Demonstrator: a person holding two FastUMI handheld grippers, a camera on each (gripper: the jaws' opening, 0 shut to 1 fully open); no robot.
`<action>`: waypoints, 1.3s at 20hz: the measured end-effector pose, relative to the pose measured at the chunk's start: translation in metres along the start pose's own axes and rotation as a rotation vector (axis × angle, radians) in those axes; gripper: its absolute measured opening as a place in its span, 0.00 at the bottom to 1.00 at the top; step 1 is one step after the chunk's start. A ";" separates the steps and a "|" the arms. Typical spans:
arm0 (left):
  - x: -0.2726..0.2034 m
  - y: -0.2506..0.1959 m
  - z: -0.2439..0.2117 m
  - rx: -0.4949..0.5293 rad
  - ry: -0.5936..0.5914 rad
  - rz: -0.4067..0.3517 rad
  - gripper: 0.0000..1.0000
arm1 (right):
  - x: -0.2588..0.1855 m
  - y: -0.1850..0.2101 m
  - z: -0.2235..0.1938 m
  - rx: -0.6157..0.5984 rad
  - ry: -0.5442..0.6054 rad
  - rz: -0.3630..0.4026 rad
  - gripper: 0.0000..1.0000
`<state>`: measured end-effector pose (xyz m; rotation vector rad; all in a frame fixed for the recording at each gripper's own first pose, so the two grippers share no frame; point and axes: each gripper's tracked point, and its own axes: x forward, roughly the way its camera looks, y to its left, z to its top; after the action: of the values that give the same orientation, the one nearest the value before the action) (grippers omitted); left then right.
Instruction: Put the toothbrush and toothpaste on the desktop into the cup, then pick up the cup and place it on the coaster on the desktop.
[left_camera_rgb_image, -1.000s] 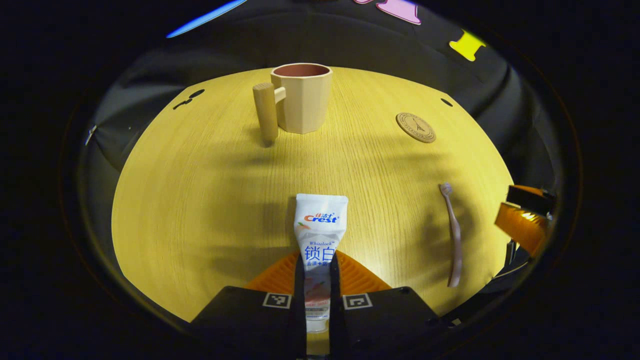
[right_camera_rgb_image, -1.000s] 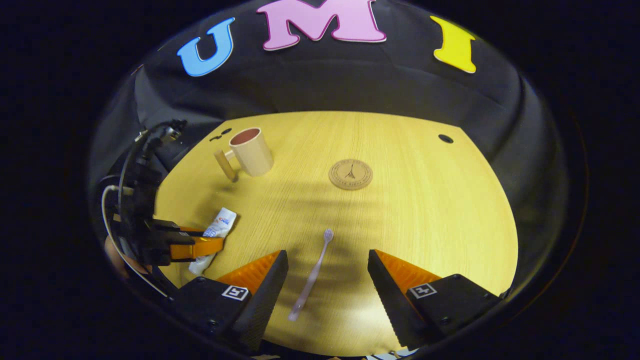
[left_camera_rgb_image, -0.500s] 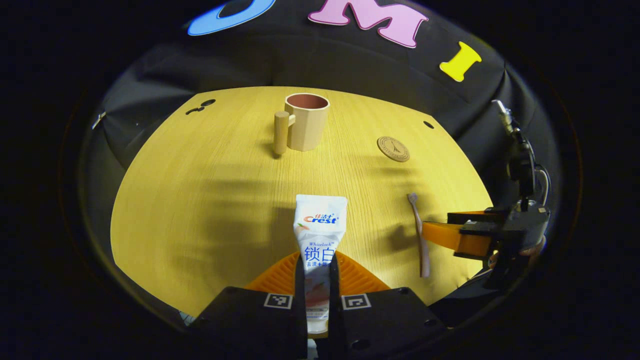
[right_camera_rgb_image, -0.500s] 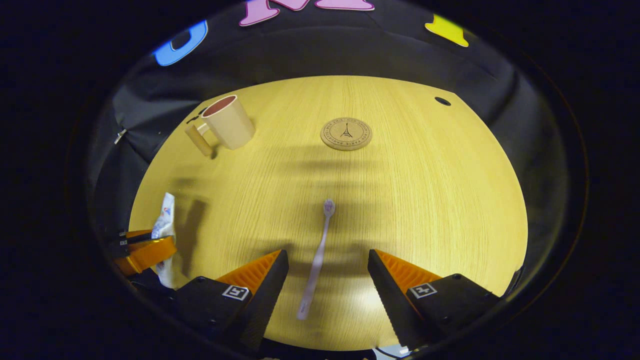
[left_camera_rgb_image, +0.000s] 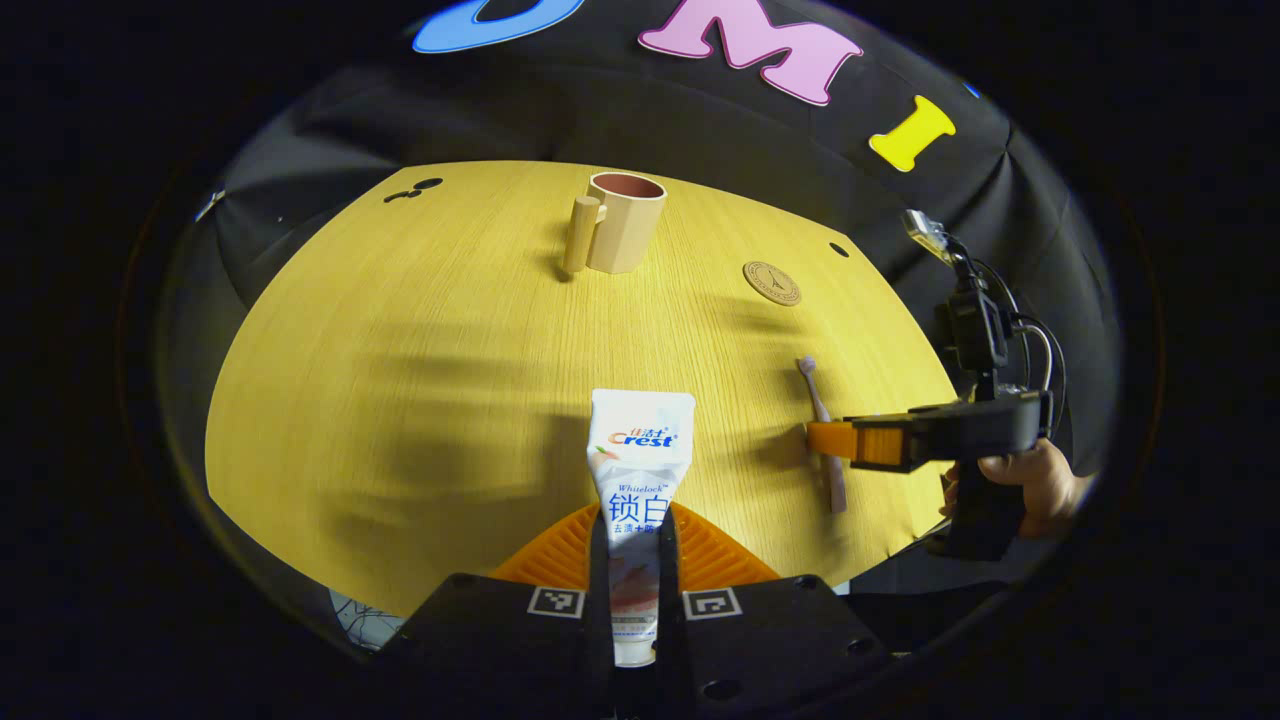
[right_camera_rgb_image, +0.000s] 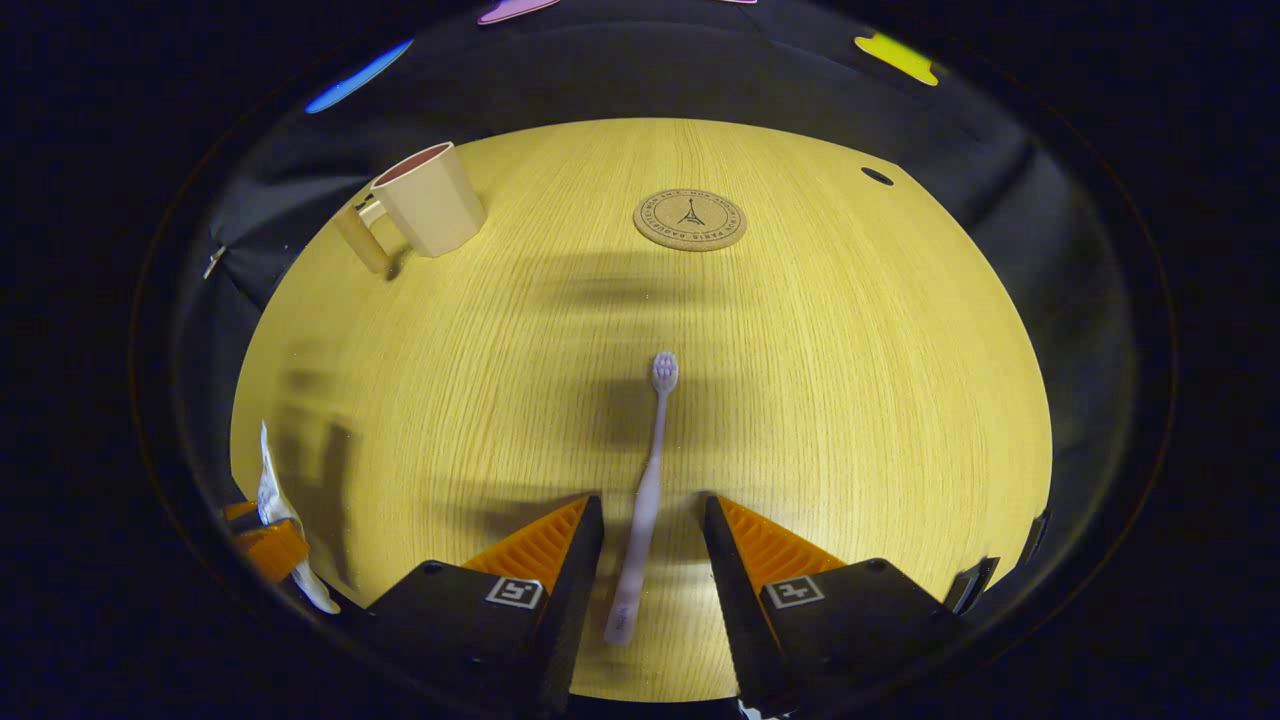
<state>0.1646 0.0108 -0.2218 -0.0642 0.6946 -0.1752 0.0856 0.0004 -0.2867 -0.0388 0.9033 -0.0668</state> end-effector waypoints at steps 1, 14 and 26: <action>0.001 0.000 0.000 -0.002 -0.001 -0.004 0.22 | -0.006 0.001 0.002 0.009 0.006 -0.008 0.52; -0.004 0.001 0.008 -0.018 -0.019 0.032 0.22 | 0.000 0.014 0.009 -0.063 -0.035 0.035 0.05; -0.008 0.001 0.148 -0.027 -0.230 0.009 0.17 | -0.050 -0.005 0.041 0.045 -0.146 0.216 0.05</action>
<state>0.2535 0.0130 -0.1035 -0.1047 0.4683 -0.1469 0.0871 -0.0010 -0.2217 0.0941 0.7549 0.1154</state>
